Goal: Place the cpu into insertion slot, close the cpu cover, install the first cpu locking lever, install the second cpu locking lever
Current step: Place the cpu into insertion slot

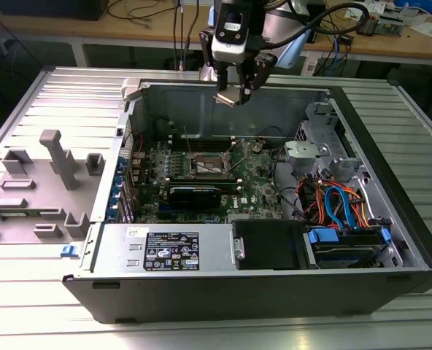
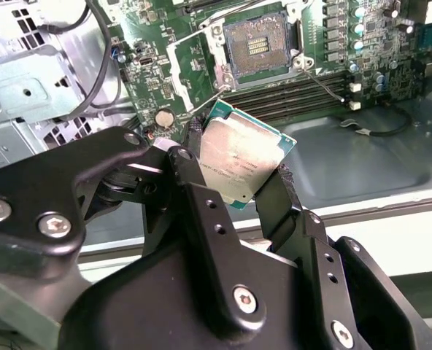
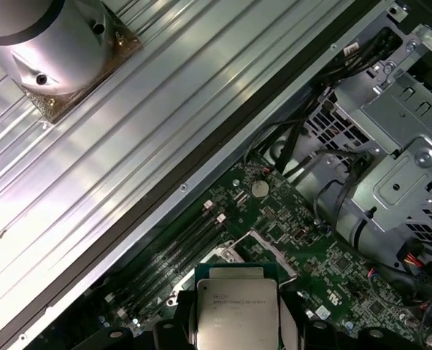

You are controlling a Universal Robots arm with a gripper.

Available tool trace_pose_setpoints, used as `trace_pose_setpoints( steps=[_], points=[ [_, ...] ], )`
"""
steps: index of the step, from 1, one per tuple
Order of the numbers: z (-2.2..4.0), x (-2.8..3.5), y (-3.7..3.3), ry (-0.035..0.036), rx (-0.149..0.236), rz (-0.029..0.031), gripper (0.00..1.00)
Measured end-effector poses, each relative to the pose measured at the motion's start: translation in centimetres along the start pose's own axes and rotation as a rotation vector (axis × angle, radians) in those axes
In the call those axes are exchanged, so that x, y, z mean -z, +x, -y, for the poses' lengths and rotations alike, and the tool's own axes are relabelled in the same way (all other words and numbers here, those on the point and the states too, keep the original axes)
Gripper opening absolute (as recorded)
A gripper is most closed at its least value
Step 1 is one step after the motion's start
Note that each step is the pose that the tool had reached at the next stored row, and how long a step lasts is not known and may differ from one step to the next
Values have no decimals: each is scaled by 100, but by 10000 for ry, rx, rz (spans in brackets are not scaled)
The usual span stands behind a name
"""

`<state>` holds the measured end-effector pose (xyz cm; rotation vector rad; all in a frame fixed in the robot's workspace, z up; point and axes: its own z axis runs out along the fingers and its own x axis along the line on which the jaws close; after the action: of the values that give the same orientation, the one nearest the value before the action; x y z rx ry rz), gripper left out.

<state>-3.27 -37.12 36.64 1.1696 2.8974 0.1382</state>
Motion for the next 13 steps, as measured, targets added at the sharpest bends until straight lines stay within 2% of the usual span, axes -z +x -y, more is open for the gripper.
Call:
trace_pose_setpoints(
  steps=[13],
  points=[
    [1,-9,0,-13,-679,60,54]
  ],
)
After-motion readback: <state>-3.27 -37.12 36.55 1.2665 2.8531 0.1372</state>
